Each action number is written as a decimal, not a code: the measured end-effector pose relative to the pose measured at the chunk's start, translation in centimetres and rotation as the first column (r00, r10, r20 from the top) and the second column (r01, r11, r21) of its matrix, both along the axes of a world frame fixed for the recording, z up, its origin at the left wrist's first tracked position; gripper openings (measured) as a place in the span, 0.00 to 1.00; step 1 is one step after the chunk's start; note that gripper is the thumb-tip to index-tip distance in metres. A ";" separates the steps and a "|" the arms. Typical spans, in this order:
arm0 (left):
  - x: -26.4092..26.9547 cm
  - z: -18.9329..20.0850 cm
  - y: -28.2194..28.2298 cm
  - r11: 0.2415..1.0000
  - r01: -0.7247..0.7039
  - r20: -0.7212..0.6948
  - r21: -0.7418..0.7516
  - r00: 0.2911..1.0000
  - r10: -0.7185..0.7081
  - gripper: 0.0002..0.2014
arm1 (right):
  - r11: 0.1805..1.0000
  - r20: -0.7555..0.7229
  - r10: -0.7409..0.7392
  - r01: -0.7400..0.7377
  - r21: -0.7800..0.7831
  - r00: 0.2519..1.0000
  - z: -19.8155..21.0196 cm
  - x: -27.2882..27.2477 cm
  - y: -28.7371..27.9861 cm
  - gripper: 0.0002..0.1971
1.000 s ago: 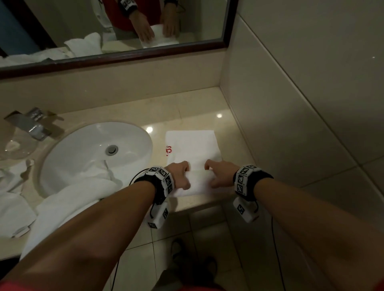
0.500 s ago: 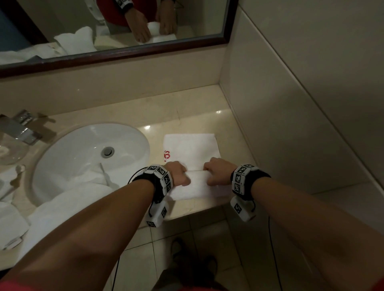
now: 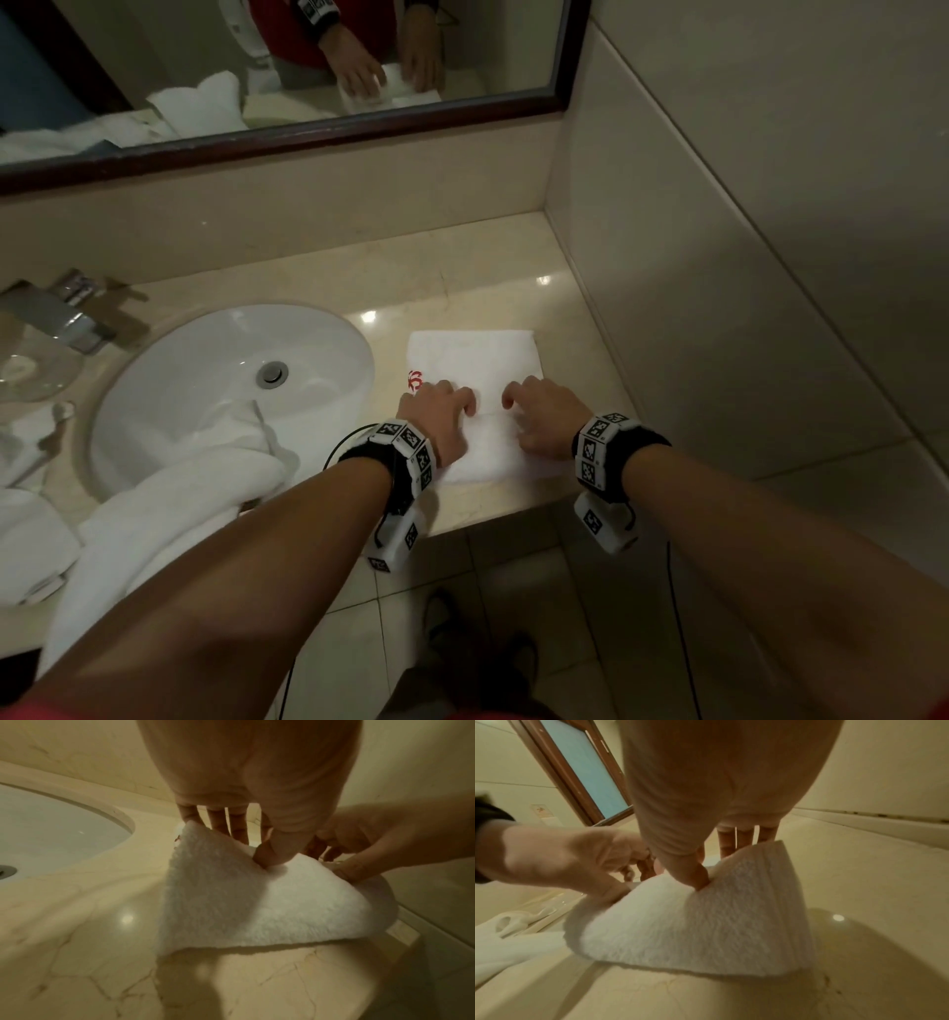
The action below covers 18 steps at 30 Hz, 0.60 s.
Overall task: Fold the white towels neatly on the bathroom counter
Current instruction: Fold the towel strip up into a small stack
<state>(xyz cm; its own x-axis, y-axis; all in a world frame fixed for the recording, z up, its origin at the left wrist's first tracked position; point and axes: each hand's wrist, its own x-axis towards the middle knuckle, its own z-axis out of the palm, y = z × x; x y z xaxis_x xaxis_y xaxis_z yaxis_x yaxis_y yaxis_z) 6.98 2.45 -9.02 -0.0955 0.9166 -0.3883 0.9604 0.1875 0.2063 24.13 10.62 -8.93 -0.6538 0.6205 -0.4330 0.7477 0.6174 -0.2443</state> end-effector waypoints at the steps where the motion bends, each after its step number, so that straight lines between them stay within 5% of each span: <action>1: 0.1 0.0 -0.3 0.999 0.032 -0.022 0.032 0.999 -0.031 0.18 | 0.997 -0.003 0.045 -0.044 0.061 0.999 0.2 0.2 -0.3 0.18; 7: 1.1 -0.1 -2.3 0.978 0.106 -0.116 0.177 0.990 -0.086 0.11 | 0.946 -0.094 0.165 -0.130 0.295 0.982 0.0 1.0 -2.6 0.03; 13: 1.7 -0.8 -4.8 0.974 0.176 -0.213 0.141 0.966 -0.144 0.34 | 0.929 -0.141 0.155 -0.096 0.357 0.978 -1.2 2.6 -4.2 0.10; 18: 2.3 -1.8 -5.4 0.965 0.205 -0.316 0.163 0.938 -0.146 0.35 | 0.953 -0.183 0.130 -0.072 0.293 0.974 -1.4 3.7 -5.1 0.19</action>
<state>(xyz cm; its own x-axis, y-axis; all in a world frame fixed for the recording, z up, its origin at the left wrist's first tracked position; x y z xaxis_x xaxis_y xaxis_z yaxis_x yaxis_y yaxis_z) 9.24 -2.95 -10.79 -0.0111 0.9829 -0.1837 0.9968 -0.0037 -0.0798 27.83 5.51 -10.38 -0.7739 0.6246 -0.1043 0.6322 0.7524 -0.1852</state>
